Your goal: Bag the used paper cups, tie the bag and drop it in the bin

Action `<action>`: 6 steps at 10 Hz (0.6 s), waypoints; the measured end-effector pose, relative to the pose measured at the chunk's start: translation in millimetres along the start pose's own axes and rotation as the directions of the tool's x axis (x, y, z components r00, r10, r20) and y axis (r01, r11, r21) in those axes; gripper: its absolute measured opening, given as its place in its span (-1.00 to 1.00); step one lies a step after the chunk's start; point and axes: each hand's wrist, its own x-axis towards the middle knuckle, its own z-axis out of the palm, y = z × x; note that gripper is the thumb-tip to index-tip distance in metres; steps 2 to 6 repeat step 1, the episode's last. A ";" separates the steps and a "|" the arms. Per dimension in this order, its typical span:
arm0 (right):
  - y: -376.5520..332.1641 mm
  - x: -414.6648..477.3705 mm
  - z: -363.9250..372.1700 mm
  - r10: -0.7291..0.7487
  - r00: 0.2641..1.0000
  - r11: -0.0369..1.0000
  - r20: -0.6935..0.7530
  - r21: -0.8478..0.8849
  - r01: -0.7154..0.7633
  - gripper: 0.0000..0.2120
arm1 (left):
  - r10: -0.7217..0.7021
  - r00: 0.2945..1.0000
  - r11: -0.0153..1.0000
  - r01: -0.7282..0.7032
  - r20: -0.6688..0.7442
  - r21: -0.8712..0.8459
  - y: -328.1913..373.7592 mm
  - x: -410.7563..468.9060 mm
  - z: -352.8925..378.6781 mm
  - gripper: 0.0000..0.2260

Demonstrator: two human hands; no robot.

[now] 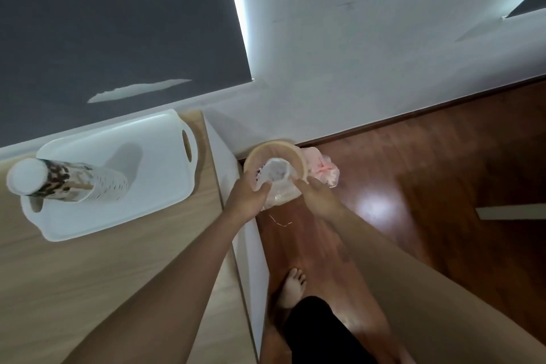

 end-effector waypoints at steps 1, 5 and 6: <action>10.4 -2.9 -1.2 0.007 1.000 0.999 -0.009 -0.045 -0.008 -0.34 | 0.008 0.999 0.999 -0.009 -0.035 -0.035 -6.1 -6.5 -0.2 -0.53; 10.4 -2.9 -1.2 0.007 1.000 0.999 -0.009 -0.045 -0.008 -0.34 | 0.008 0.999 0.999 -0.009 -0.035 -0.035 -6.1 -6.5 -0.2 -0.53; 10.4 -2.9 -1.2 0.007 1.000 0.999 -0.009 -0.045 -0.008 -0.34 | 0.008 0.999 0.999 -0.009 -0.035 -0.035 -6.1 -6.5 -0.2 -0.53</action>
